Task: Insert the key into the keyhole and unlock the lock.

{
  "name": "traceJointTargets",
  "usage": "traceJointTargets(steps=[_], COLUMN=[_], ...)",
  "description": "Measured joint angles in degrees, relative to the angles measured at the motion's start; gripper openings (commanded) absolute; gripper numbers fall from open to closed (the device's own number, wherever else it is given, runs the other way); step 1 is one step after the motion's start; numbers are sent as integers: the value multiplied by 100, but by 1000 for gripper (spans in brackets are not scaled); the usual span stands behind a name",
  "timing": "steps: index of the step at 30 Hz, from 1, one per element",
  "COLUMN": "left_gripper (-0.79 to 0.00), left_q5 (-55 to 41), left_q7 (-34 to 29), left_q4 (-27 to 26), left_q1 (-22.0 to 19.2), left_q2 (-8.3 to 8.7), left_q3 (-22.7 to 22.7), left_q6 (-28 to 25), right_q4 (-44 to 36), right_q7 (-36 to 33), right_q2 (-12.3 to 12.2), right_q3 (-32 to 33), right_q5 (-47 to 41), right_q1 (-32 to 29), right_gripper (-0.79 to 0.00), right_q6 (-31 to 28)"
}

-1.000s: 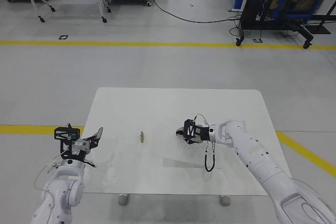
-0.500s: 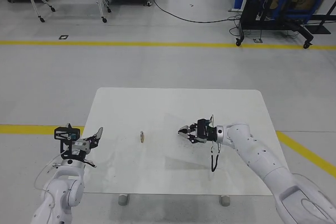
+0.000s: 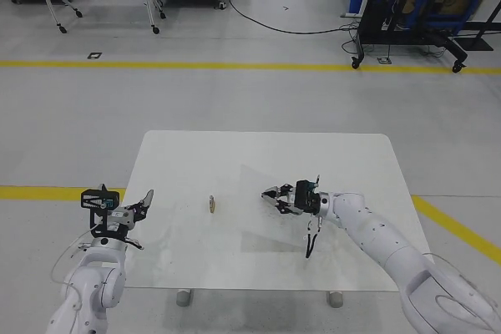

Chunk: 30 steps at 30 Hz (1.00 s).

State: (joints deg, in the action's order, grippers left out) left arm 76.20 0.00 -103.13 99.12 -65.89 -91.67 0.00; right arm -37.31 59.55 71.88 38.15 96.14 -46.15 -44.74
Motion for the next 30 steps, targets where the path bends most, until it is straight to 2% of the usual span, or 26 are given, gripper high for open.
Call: traceJointTargets(steps=[5, 9, 14, 17, 22, 27, 30], left_gripper=[0, 0, 0, 0, 0, 0, 0], left_q5=[61, 183, 180, 341, 306, -469, -304], left_q7=[-2, -250, -1340, -1893, -2247, -2592, -2793], left_q4=[-40, -424, -773, -720, -497, -175, -44], left_q1=[-31, -184, -726, -1128, -1613, -2023, -2272], left_q2=[2, 12, 50, 44, -29, -94, -139], left_q3=[5, 84, 504, 855, 1480, 1881, 2187], left_q6=[-45, -371, -1563, -1958, -1951, -2268, -2137], right_q4=[-6, -5, -5, -5, -5, -5, -5], right_q7=[0, 0, 0, 0, 0, 0, 0], right_q2=[-1, -1, -1, -1, -1, -1, -1], right_q3=[4, 4, 4, 4, 4, 4, 4], right_q5=[7, 7, 7, 7, 7, 7, 7], right_q1=[-3, -3, -3, -3, -3, -3, -3], right_gripper=[-785, -785, -785, -785, -785, -785, -785], right_q6=[0, 0, 0, 0, 0, 0, 0])
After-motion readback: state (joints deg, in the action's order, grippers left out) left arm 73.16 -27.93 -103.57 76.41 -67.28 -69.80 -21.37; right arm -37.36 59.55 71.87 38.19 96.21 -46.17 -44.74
